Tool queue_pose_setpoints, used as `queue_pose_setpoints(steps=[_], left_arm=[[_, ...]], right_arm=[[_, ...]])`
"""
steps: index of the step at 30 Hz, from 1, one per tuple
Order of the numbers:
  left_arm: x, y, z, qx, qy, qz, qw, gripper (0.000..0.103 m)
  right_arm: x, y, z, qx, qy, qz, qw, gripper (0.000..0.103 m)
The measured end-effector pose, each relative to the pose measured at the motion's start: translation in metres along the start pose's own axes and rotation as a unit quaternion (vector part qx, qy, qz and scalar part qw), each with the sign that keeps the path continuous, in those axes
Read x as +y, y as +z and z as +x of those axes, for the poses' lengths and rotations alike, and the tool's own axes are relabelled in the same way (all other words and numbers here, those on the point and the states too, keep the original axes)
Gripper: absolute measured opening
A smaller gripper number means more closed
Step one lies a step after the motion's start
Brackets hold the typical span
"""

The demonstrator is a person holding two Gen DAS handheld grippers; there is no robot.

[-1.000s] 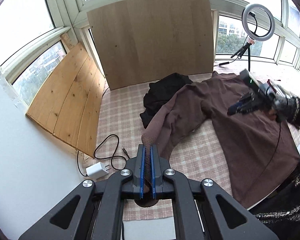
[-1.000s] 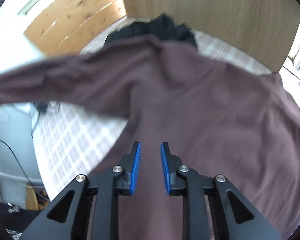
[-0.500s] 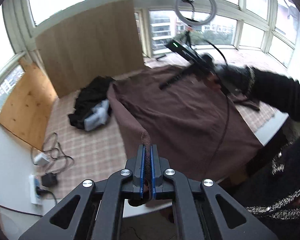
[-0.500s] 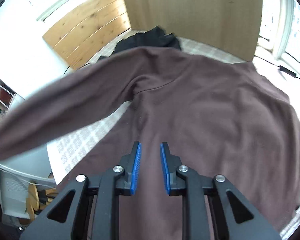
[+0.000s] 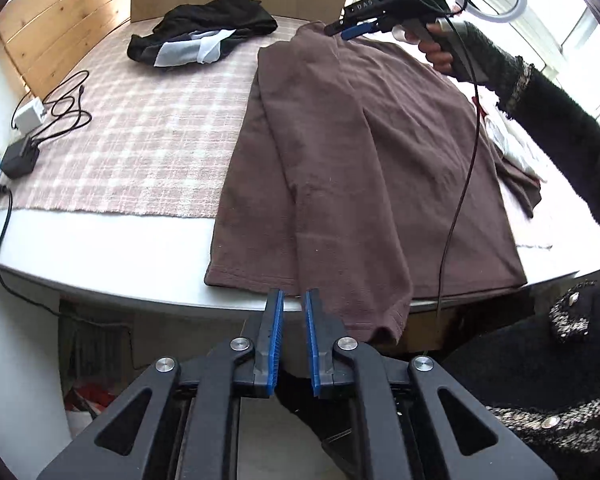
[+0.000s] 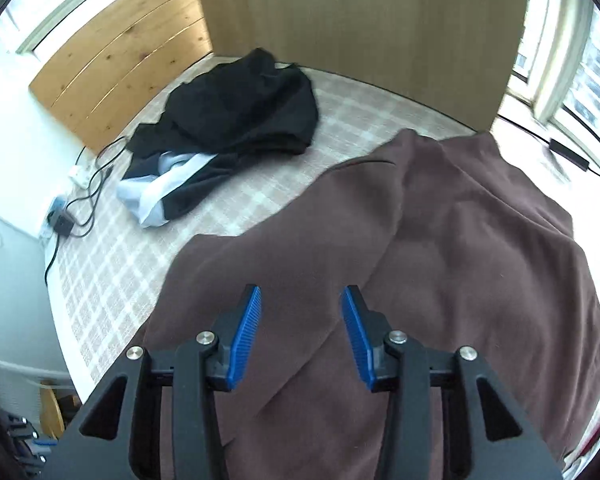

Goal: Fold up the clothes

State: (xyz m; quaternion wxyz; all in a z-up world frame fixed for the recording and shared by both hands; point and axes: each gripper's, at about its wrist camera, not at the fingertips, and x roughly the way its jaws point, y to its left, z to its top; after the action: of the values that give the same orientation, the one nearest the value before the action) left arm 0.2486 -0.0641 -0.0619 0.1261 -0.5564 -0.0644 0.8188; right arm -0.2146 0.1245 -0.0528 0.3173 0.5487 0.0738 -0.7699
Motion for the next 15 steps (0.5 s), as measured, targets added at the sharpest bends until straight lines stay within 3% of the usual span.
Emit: queue_pose_setpoints(steps=[2,6,10,15], left_arm=[[-0.004,-0.007,0.003,-0.005,-0.007,0.006,0.9999,0.024],[-0.007,-0.008,0.026,0.012,-0.006,0.005,0.9999,0.021],[-0.01,-0.009,0.05,0.028,-0.006,0.005,0.9996,0.021],[-0.013,-0.01,0.079,0.049,-0.006,0.004,0.9988,0.021]], right_arm=[[0.032,0.0,0.01,0.022,0.01,-0.049,0.999,0.042],[0.096,-0.002,0.034,0.054,0.012,-0.126,0.991,0.042],[0.126,0.003,0.063,0.085,-0.024,-0.131,0.987,0.042],[0.122,0.016,0.086,0.123,-0.069,-0.103,0.985,0.042]])
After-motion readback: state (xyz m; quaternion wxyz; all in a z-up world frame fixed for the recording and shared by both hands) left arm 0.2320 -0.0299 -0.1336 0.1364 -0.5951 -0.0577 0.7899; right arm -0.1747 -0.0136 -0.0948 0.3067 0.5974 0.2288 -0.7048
